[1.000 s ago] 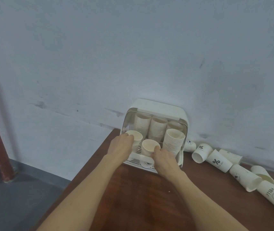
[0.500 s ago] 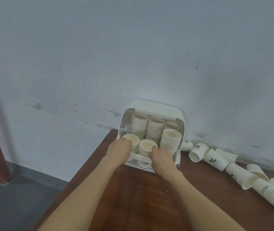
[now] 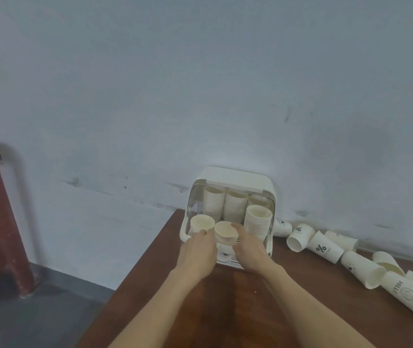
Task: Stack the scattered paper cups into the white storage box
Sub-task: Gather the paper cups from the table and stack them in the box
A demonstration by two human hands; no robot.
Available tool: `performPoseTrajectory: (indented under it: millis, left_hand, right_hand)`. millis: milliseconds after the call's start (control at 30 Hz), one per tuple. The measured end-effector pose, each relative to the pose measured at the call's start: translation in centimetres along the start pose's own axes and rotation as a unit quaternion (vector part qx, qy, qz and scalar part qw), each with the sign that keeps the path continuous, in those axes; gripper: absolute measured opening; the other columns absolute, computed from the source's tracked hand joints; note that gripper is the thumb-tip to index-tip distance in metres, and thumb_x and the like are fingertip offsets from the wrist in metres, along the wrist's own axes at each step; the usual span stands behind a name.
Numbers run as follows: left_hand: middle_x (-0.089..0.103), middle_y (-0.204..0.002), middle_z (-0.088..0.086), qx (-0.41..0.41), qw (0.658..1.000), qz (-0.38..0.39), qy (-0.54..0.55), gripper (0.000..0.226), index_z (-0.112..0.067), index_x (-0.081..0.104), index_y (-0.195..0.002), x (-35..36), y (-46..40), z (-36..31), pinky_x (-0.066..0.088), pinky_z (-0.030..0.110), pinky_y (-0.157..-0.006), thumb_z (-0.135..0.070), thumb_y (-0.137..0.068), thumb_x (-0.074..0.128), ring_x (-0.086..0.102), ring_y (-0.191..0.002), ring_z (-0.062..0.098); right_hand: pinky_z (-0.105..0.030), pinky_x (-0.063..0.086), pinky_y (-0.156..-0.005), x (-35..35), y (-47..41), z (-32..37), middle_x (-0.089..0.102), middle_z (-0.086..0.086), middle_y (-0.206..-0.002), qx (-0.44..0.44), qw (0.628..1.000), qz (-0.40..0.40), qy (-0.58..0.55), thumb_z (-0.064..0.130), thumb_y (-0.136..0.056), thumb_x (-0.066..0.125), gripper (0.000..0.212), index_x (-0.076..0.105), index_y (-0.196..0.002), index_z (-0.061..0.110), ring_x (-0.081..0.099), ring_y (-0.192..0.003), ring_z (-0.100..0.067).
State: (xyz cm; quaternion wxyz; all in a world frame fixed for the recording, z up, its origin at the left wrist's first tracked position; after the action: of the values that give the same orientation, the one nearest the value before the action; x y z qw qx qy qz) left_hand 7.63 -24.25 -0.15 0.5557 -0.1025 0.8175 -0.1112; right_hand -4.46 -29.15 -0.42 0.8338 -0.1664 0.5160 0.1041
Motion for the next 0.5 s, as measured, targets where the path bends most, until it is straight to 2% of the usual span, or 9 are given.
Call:
performPoseTrajectory:
  millis: [133, 267, 400, 500]
  left_hand:
    - [0.057, -0.121, 0.004, 0.016, 0.999, -0.013, 0.032, 0.030, -0.015, 0.050, -0.125, -1.1, 1.4, -2.0, 0.046, 0.040, -0.081, -0.020, -0.098, 0.040, 0.057, -0.107, 0.027]
    - [0.055, -0.125, 0.003, 0.030, 0.998, -0.024, 0.053, 0.031, -0.017, 0.051, -0.126, -1.4, 2.3, -4.1, 0.045, 0.039, -0.085, -0.024, -0.099, 0.039, 0.056, -0.109, 0.025]
    - [0.055, -0.123, 0.004, 0.040, 0.998, -0.013, 0.054, 0.031, -0.017, 0.050, -0.128, -1.0, 3.2, -6.0, 0.046, 0.041, -0.089, -0.025, -0.100, 0.039, 0.055, -0.110, 0.025]
    - [0.058, -0.122, 0.003, 0.044, 0.997, -0.005, 0.057, 0.030, -0.018, 0.051, -0.126, -0.6, 3.6, -7.4, 0.046, 0.041, -0.090, -0.025, -0.099, 0.039, 0.056, -0.110, 0.025]
  right_hand:
    - [-0.030, 0.038, -0.073, -1.4, 3.1, -1.0, 0.061, -0.013, -0.116, 0.005, 0.998, -0.030, -0.060, -0.003, -0.084, 0.038, 0.066, 0.032, -0.143, 0.023, 0.052, -0.089, -0.021]
    - [-0.033, 0.036, -0.063, -2.2, 6.4, -3.5, 0.064, -0.008, -0.084, 0.023, 0.999, -0.028, -0.030, 0.002, -0.088, 0.040, 0.062, 0.029, -0.145, 0.023, 0.053, -0.070, -0.023]
    - [-0.034, 0.040, -0.067, -4.1, 9.0, -5.7, 0.066, -0.003, -0.089, 0.038, 0.998, -0.038, -0.024, 0.010, -0.091, 0.040, 0.056, 0.031, -0.145, 0.024, 0.061, -0.083, -0.027]
    - [-0.035, 0.043, -0.069, -5.6, 10.8, -7.3, 0.064, -0.005, -0.088, 0.060, 0.997, -0.051, -0.019, 0.014, -0.093, 0.040, 0.053, 0.031, -0.145, 0.024, 0.057, -0.077, -0.024]
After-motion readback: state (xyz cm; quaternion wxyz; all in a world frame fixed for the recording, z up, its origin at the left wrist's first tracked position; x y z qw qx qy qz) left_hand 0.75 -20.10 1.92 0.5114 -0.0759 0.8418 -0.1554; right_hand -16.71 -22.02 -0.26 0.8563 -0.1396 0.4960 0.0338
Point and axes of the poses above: each hand's wrist, its own y-axis away from the middle knuckle, its own x-axis out of the palm, z = x × y, the point moved 9 cm from there along -y, towards the middle knuckle
